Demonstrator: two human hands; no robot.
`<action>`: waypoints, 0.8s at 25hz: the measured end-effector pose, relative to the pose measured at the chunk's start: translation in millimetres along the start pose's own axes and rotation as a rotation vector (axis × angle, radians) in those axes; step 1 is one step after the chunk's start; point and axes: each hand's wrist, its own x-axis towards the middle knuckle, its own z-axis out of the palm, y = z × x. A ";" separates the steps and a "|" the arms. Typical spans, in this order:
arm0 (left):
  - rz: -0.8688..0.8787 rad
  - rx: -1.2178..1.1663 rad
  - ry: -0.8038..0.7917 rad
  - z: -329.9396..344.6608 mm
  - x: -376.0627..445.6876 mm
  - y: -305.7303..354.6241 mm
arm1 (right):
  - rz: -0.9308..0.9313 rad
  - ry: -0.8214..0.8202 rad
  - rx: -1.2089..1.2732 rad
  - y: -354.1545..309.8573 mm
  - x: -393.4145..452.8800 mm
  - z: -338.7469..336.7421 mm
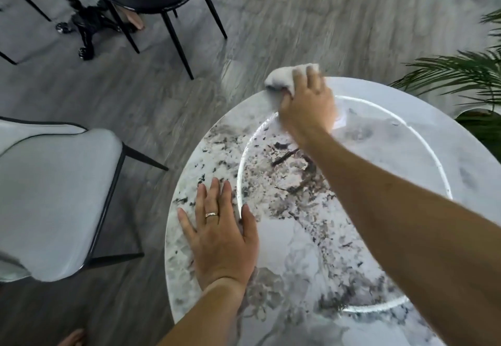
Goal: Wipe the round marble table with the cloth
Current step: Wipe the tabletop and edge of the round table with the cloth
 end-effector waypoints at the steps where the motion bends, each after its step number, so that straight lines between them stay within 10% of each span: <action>1: -0.002 -0.008 -0.003 -0.6 0.0 1.0 | -0.224 -0.032 0.008 -9.0 -27.2 3.6; 4: 0.012 -0.004 -0.015 -1.7 -1.5 0.3 | -0.938 -0.237 0.019 33.5 -39.7 -10.0; 8: 0.141 0.135 -0.128 -1.5 -2.4 -1.9 | -0.066 -0.059 -0.007 68.9 5.2 -32.2; 14: 0.357 0.235 -0.220 -8.2 -3.7 1.8 | -0.671 -0.116 0.056 109.5 -129.2 -29.7; 20: 0.450 0.280 -0.273 5.6 19.6 47.9 | 0.065 -0.007 -0.005 141.1 -54.2 -64.4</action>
